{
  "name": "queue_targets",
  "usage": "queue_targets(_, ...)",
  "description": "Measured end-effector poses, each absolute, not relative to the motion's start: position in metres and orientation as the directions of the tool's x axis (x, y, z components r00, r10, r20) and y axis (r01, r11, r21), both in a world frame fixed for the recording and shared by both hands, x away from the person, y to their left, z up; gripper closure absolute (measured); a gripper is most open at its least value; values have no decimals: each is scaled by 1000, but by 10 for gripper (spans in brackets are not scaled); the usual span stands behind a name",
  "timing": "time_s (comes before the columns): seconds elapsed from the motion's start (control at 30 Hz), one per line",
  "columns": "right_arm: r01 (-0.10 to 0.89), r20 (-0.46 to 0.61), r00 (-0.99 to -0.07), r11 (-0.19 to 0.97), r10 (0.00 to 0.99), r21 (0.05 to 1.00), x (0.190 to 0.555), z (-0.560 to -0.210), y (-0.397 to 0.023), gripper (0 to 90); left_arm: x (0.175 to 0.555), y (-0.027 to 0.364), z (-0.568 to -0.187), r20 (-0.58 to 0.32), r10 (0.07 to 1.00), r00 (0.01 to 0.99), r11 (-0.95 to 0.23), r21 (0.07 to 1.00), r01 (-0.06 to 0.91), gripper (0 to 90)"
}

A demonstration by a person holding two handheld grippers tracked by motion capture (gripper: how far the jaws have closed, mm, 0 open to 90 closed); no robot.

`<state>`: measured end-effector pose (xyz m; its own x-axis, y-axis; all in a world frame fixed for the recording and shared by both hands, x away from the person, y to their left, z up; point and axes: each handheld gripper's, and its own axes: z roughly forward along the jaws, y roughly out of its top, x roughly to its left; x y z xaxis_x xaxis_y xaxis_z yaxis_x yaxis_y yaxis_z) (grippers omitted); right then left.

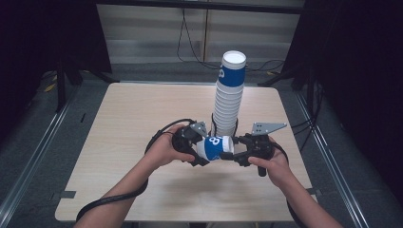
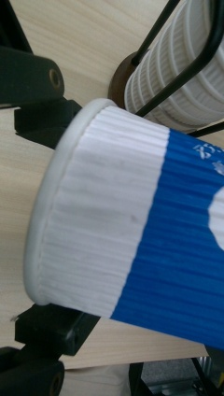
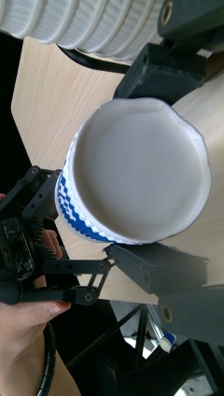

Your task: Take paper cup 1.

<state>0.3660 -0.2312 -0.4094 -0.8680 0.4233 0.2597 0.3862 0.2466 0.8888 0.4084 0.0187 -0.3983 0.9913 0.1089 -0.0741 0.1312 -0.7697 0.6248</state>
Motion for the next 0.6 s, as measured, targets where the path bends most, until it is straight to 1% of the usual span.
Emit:
queue_targets(0.07,388,265,-868,242,421,889,367,-410,-231,282,410,19,-398,-76,111,991,-769,626,134,267)
queue_targets(0.13,387,263,-868,243,421,889,367,-410,-231,282,411,19,-399,-87,132,987,-769,619,158,233)
queue_targets(0.23,385,257,-870,255,421,887,366,-409,-230,282,411,19,-398,-80,134,988,-775,613,155,206)
queue_targets(0.3,386,262,-873,253,411,887,366,-408,-229,282,411,18,-398,-70,131,989,-779,610,146,144)
queue_targets(0.6,387,266,-876,258,402,885,367,-409,-227,283,410,18,-394,-38,100,994,-800,591,103,155)
